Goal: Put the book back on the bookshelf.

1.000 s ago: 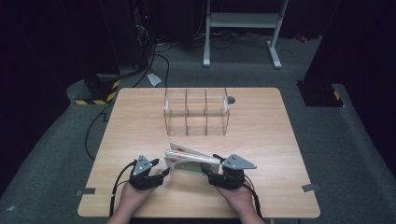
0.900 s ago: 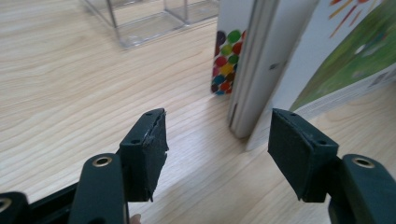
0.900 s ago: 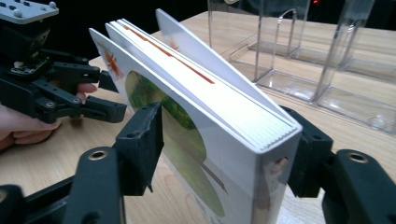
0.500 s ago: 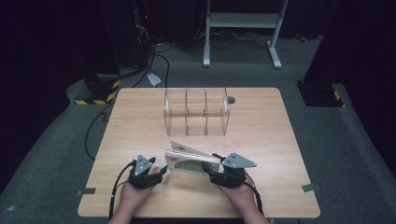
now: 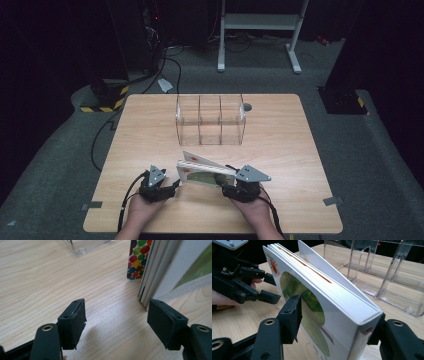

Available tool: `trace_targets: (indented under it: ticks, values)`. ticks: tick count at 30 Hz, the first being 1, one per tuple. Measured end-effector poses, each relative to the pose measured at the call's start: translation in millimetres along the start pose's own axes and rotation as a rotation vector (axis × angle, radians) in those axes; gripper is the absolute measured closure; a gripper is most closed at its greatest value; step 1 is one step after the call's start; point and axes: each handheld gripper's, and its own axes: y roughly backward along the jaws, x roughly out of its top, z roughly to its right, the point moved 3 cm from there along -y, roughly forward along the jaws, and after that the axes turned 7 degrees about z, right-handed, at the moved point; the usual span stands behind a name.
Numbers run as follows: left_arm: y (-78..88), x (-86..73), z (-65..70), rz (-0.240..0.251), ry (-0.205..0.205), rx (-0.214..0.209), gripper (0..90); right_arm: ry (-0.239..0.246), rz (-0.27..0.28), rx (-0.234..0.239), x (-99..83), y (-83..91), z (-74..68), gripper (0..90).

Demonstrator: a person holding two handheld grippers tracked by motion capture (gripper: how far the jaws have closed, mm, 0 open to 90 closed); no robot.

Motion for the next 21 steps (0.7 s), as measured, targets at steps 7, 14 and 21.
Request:
trace_targets:
  ticks: [7,14,21]
  values:
    - [-2.4,-1.0,3.9,-0.048,-0.04,0.03,26.3,-0.015,0.007,0.026,-1.6,2.5,1.0,46.6]
    - [-2.2,-2.6,-2.9,-0.061,0.008,0.029,22.3,-0.01,-0.001,0.06,-1.5,6.5,-1.6,53.0]
    - [-4.2,-1.8,-5.0,-0.071,0.028,0.013,21.3,-0.012,0.003,0.094,-3.3,8.8,-2.0,63.1]
